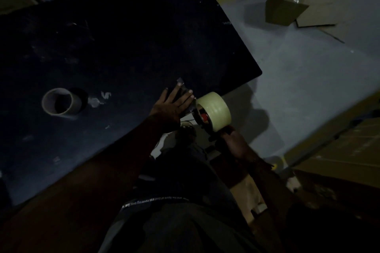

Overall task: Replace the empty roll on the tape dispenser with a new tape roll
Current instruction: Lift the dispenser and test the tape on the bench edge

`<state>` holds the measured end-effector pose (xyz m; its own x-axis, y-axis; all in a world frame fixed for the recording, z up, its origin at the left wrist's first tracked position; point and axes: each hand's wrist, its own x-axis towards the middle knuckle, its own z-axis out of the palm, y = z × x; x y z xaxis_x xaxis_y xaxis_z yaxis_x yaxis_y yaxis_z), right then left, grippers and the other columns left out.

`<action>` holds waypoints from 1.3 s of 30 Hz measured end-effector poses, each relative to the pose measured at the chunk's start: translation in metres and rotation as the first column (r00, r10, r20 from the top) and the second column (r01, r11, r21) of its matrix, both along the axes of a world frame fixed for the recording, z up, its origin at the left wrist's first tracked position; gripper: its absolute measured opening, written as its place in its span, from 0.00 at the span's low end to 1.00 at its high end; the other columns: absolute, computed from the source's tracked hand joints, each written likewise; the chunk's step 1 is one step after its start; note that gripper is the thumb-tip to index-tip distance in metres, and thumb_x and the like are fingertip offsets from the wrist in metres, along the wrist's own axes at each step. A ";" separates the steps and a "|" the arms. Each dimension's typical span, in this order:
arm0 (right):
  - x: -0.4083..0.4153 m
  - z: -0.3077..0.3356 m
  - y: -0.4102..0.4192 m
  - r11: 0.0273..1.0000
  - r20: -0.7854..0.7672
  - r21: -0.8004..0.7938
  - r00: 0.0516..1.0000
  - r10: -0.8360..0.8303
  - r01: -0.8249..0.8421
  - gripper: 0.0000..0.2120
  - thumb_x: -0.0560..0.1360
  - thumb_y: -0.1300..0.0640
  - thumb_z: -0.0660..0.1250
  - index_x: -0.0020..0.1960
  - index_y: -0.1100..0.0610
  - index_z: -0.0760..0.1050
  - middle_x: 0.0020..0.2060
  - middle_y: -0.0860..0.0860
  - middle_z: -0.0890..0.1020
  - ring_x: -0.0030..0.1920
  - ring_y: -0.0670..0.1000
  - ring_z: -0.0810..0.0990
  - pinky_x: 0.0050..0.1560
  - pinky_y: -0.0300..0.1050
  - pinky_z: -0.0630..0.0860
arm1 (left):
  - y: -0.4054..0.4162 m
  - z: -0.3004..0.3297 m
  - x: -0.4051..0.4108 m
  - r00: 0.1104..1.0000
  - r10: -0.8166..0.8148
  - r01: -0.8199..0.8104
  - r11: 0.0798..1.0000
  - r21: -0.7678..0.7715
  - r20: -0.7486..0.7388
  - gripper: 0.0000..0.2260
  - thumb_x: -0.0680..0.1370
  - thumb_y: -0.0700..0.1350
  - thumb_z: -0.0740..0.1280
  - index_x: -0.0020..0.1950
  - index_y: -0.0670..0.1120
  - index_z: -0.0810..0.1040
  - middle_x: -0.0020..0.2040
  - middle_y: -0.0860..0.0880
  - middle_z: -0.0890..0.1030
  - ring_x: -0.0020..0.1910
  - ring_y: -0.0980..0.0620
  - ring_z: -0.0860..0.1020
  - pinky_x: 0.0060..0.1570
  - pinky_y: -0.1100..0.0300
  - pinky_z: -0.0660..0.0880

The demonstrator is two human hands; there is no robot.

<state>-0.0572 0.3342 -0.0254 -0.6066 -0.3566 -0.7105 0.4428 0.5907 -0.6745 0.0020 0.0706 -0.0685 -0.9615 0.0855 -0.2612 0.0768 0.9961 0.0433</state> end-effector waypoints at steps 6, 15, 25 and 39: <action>0.003 0.010 0.000 0.996 -0.028 -0.020 0.996 0.085 -0.085 0.10 0.85 0.62 0.61 0.61 0.57 0.79 0.47 0.54 0.85 0.41 0.42 0.85 0.47 0.39 0.79 | -0.006 -0.012 0.002 0.998 0.049 -0.048 0.999 0.005 -0.041 0.37 0.80 0.55 0.63 0.85 0.52 0.49 0.86 0.52 0.51 0.84 0.36 0.49 0.75 0.30 0.58; 0.006 -0.010 0.020 0.989 -0.075 -0.014 0.987 0.143 -0.144 0.22 0.87 0.53 0.58 0.63 0.73 0.75 0.51 0.79 0.78 0.46 0.74 0.81 0.46 0.51 0.70 | -0.008 -0.022 -0.002 0.999 0.038 -0.037 0.998 -0.041 0.022 0.43 0.79 0.58 0.65 0.84 0.55 0.38 0.85 0.54 0.40 0.84 0.38 0.43 0.76 0.31 0.57; 0.032 -0.016 0.040 0.976 -0.164 0.111 0.965 0.203 -0.186 0.13 0.88 0.57 0.56 0.65 0.56 0.78 0.49 0.50 0.85 0.39 0.29 0.79 0.45 0.34 0.73 | -0.003 -0.029 -0.007 0.997 0.070 -0.067 0.992 -0.104 0.026 0.42 0.82 0.55 0.61 0.81 0.56 0.29 0.83 0.56 0.32 0.83 0.39 0.38 0.76 0.29 0.47; 0.049 -0.045 0.052 0.940 -0.386 0.227 0.863 0.327 -0.255 0.28 0.80 0.26 0.49 0.59 0.43 0.78 0.57 0.50 0.84 0.59 0.54 0.83 0.64 0.57 0.78 | -0.002 -0.027 -0.006 0.999 0.045 -0.042 0.995 -0.095 0.030 0.40 0.83 0.51 0.59 0.82 0.54 0.32 0.84 0.54 0.33 0.83 0.37 0.39 0.77 0.30 0.51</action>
